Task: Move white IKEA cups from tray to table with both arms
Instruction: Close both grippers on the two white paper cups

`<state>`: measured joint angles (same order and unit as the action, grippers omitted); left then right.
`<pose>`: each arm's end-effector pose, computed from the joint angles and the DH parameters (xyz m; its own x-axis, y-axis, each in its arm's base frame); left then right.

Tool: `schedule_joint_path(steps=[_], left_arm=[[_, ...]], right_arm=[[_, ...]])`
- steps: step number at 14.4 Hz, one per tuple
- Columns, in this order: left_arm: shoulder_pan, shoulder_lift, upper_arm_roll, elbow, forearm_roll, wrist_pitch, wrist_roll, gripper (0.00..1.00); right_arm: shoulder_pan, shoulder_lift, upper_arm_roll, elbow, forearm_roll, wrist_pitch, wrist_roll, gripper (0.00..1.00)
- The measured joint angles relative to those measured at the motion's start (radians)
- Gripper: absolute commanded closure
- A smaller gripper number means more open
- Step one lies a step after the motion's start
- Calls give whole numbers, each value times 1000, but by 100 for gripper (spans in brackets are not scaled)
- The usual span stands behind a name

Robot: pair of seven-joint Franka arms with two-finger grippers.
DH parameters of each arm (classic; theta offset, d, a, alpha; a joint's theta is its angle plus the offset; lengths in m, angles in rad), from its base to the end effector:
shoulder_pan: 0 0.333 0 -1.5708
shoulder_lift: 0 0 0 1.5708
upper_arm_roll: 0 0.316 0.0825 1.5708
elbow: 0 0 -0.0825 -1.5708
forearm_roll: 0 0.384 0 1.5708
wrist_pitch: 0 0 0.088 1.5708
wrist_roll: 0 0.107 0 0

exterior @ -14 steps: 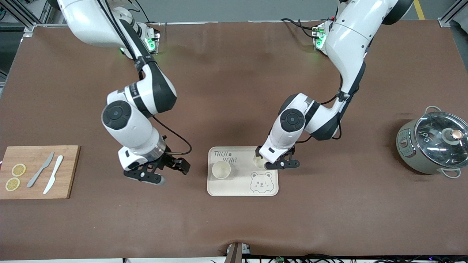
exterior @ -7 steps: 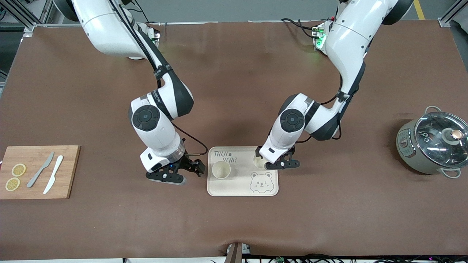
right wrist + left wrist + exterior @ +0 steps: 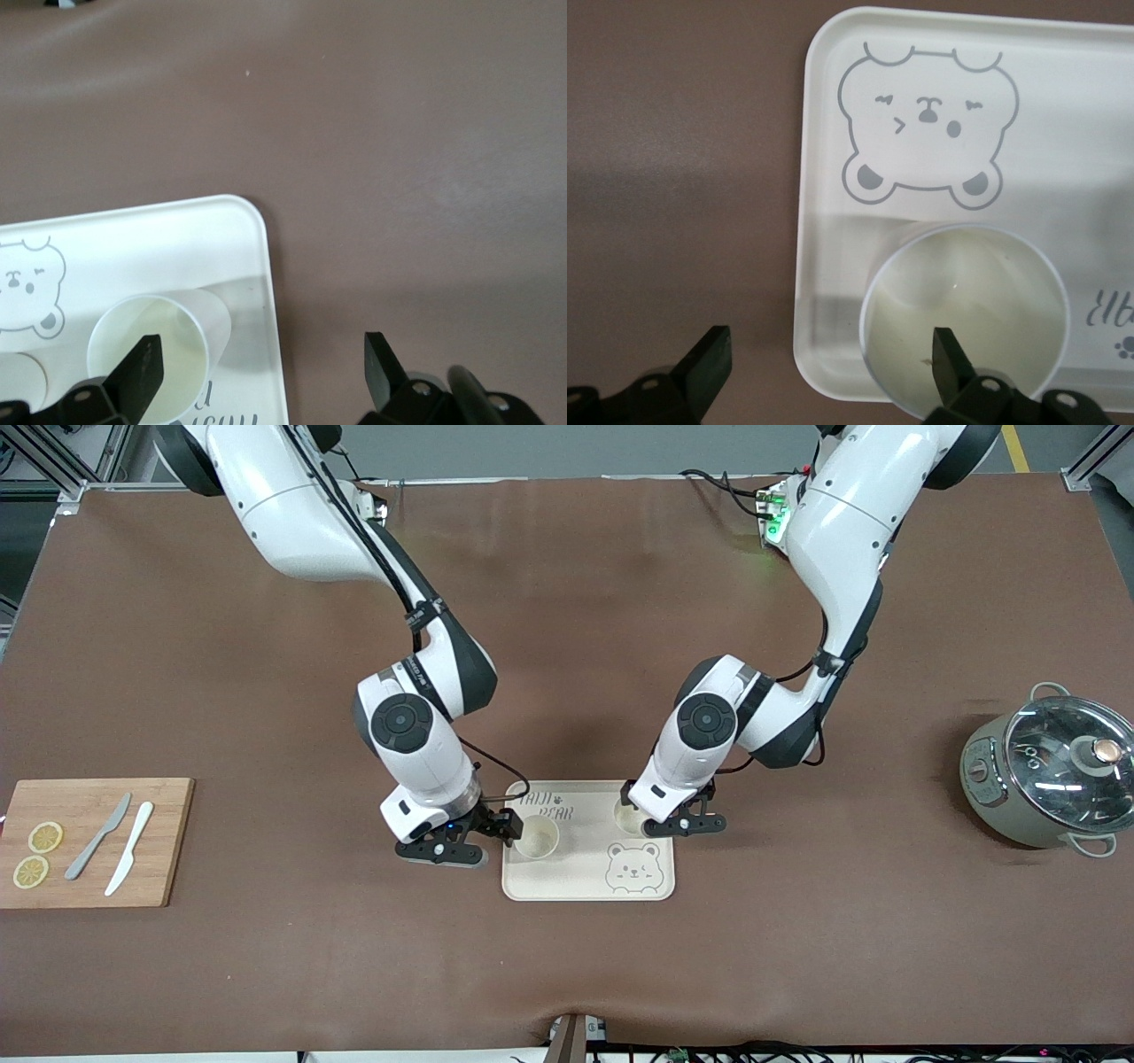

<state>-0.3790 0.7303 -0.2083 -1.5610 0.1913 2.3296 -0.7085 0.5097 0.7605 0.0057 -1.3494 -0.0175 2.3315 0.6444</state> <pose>0.6037 -0.3713 0.2270 0.9976 0.0496 0.0483 0.0481 -0.9983 0.0316 0.6609 0.3729 0.2937 0.9747 -0.1293 0.1823 -0.1079 -0.9865 -0.1231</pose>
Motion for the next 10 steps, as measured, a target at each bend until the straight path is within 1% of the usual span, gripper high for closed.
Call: schedule_joint_path(steps=[1,2,3,4,6,8,10], left_arm=[[0,4,0,0,13,1,-3,0],[0,6,0,0,25,2,-18,56],[-2,7,0,0,30,2,-56,100],[-8,8,0,0,31,2,-132,100],[-30,9,0,0,90,2,-261,100],[-44,9,0,0,135,2,-302,100],[-45,9,0,0,141,2,-305,100]], right_arm=[[6,6,0,2,0,1,0,0],[9,10,0,3,0,2,1,0],[12,13,0,3,0,4,1,0],[14,16,0,3,0,9,1,0],[18,27,0,3,0,21,1,0],[23,44,0,3,0,41,1,0],[26,58,0,4,0,56,1,0]])
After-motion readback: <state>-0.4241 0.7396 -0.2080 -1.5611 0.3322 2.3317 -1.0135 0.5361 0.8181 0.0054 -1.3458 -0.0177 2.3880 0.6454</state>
